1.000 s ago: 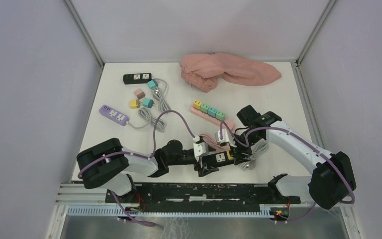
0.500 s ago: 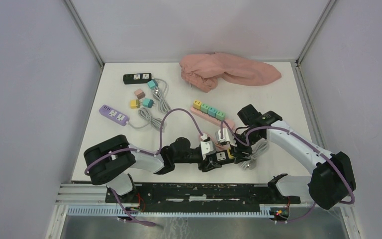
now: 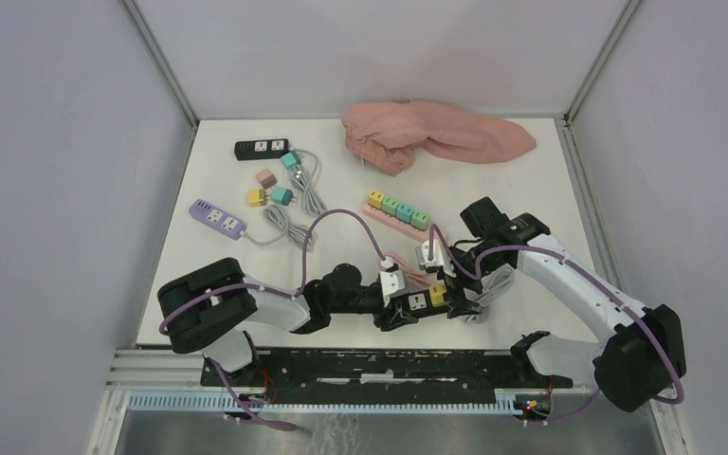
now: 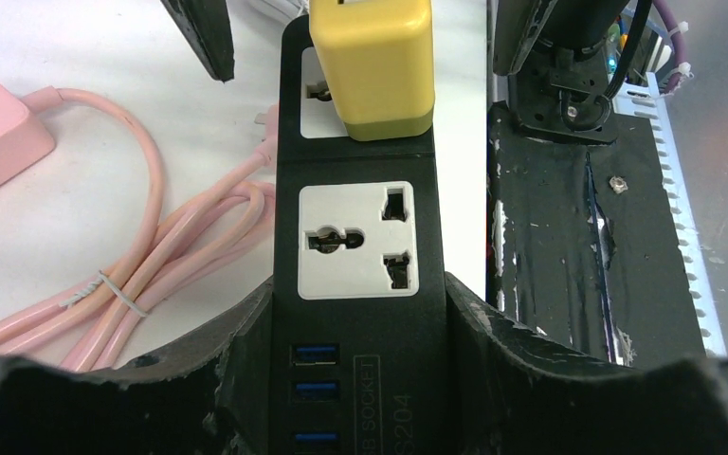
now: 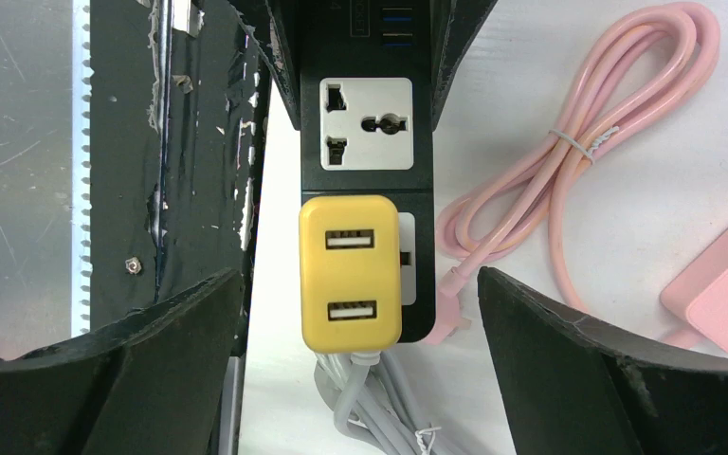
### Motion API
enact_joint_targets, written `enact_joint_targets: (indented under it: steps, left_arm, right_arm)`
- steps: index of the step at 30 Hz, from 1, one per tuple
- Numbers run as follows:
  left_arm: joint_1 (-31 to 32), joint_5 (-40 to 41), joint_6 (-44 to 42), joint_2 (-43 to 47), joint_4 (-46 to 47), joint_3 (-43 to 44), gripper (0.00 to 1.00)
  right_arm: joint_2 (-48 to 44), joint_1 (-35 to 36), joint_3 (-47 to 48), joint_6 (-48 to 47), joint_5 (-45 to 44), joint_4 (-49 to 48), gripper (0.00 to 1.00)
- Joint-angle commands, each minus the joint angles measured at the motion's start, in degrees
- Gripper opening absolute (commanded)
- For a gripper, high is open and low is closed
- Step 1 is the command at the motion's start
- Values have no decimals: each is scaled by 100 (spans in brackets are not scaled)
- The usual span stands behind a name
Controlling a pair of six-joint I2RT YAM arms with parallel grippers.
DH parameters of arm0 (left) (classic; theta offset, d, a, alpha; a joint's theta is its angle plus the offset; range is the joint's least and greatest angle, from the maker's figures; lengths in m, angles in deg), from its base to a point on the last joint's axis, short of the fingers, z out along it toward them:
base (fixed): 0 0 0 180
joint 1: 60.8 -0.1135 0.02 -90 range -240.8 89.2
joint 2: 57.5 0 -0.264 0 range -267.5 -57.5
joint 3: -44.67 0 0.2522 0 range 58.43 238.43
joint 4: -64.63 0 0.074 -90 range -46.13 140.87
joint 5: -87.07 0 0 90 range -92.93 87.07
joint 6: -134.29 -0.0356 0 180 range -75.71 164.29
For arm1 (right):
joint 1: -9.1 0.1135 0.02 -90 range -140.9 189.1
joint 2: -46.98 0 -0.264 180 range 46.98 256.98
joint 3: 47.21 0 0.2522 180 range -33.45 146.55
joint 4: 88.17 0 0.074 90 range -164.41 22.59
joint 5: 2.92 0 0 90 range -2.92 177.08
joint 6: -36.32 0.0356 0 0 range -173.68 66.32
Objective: Pull the plug off the socket
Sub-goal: Remove the plug from the socket.
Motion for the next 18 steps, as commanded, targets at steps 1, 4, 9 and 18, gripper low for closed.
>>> enact_joint_targets:
  steps: [1, 4, 9, 18]
  left_arm:
    - [18, 82, 211, 265, 454, -20, 3]
    - [19, 79, 216, 281, 397, -24, 3]
    - [16, 91, 232, 327, 287, -28, 3]
    - [18, 88, 299, 340, 178, 13, 3]
  right_arm:
    - [-149, -107, 221, 19, 421, 56, 99]
    - [-255, -171, 181, -111, 551, 118, 99]
    - [-385, -272, 213, -328, 801, 335, 99]
    - [-465, -434, 316, -443, 1114, 538, 99]
